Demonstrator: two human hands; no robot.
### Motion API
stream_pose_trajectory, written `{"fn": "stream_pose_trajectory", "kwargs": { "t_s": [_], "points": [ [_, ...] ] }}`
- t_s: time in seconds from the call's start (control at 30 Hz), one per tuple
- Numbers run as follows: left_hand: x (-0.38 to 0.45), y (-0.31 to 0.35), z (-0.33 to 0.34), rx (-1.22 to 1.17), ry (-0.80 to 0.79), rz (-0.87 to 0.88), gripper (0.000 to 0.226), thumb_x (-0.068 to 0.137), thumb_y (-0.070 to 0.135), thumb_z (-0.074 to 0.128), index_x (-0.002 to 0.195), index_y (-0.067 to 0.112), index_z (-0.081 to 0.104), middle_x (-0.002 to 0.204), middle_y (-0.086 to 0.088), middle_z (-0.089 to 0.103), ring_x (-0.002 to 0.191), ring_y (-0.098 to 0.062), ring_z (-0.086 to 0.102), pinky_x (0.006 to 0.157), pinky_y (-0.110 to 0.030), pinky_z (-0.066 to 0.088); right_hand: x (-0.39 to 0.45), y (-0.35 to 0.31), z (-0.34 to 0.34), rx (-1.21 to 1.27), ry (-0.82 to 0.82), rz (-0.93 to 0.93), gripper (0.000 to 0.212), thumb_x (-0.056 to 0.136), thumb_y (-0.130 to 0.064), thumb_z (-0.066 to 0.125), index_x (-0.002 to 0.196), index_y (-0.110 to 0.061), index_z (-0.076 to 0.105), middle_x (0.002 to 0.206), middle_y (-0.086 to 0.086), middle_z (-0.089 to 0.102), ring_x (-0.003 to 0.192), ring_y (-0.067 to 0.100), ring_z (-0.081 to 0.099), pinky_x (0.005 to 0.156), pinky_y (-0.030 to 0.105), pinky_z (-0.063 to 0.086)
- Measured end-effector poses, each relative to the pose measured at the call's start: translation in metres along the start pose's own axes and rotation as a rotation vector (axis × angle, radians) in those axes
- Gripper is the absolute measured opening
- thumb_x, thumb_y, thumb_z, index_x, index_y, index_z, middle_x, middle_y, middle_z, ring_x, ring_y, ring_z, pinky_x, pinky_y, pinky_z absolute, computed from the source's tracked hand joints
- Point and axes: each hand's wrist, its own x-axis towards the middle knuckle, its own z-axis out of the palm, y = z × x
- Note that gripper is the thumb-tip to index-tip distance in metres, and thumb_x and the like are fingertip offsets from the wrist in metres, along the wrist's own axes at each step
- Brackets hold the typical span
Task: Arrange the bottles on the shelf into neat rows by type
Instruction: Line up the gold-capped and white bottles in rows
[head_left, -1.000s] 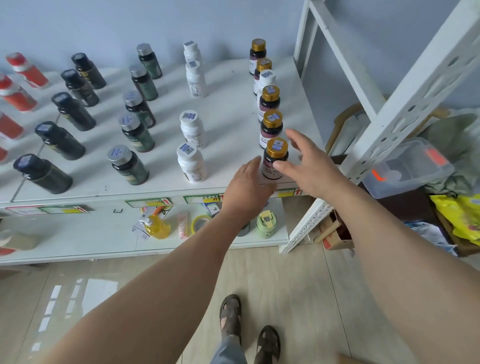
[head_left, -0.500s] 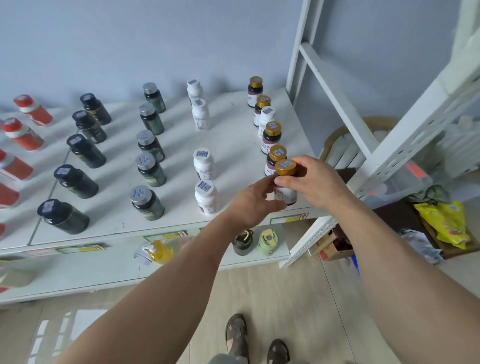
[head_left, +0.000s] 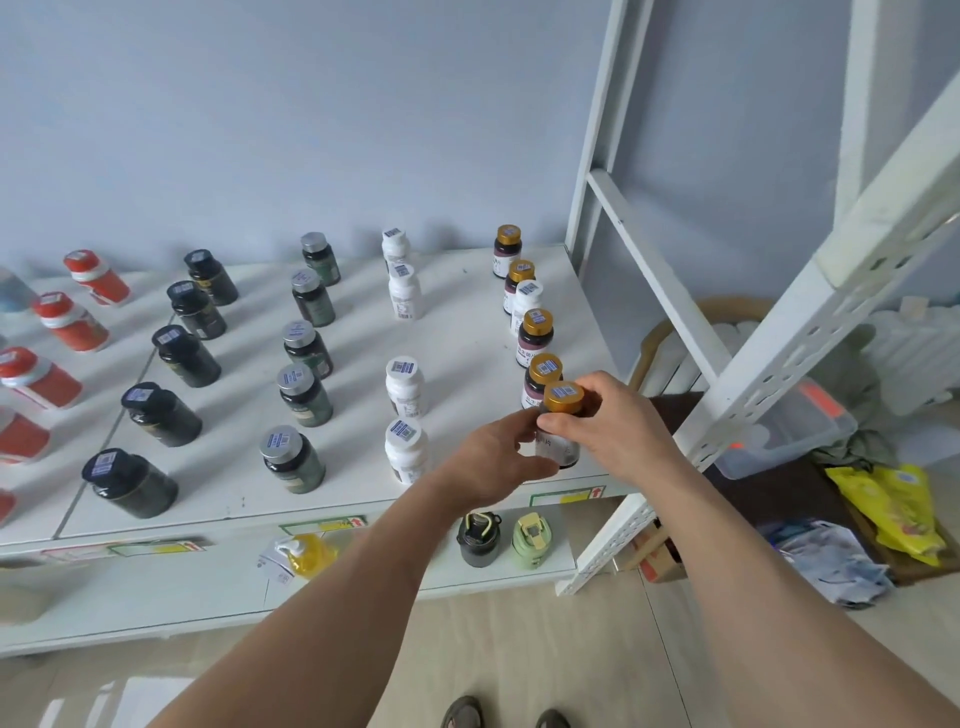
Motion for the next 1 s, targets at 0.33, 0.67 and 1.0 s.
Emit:
{"fn": "stream_pose_trajectory", "kwargs": {
  "t_s": [0.33, 0.67, 1.0],
  "points": [
    [0.011, -0.023, 0.004, 0.354, 0.126, -0.072, 0.065, 0.090, 0.032, 0.062, 0.147, 0.032, 0.031, 0.146, 0.008, 0.044, 0.125, -0.016, 0.049, 0.097, -0.026, 0.038, -0.001, 0.031, 0.032, -0.005, -0.010, 0.026, 0.046, 0.069, -0.053, 0.079, 0.095, -0.028, 0.051, 0.088, -0.009, 0.057, 0.075, 0.007, 0.056, 0.059, 0.018, 0.041],
    [0.019, -0.023, -0.009, 0.276, 0.184, -0.043, 0.059, 0.094, 0.030, 0.055, 0.147, 0.027, 0.030, 0.146, 0.005, 0.045, 0.123, -0.017, 0.051, 0.099, -0.027, 0.037, 0.004, 0.035, 0.024, 0.095, -0.070, 0.123, 0.080, 0.065, -0.076, 0.061, 0.126, -0.028, 0.043, 0.123, -0.011, 0.051, 0.112, 0.009, 0.050, 0.081, 0.026, 0.037],
    [0.054, -0.016, -0.019, 0.233, 0.175, -0.091, 0.060, 0.095, 0.027, 0.053, 0.149, 0.026, 0.028, 0.148, 0.004, 0.043, 0.130, -0.017, 0.045, 0.104, -0.025, 0.032, 0.076, 0.028, -0.002, 0.006, -0.218, 0.032, 0.062, 0.091, -0.042, 0.060, 0.145, -0.038, 0.031, 0.150, -0.006, 0.038, 0.136, 0.013, 0.036, 0.096, 0.027, 0.030]
  ]
}}
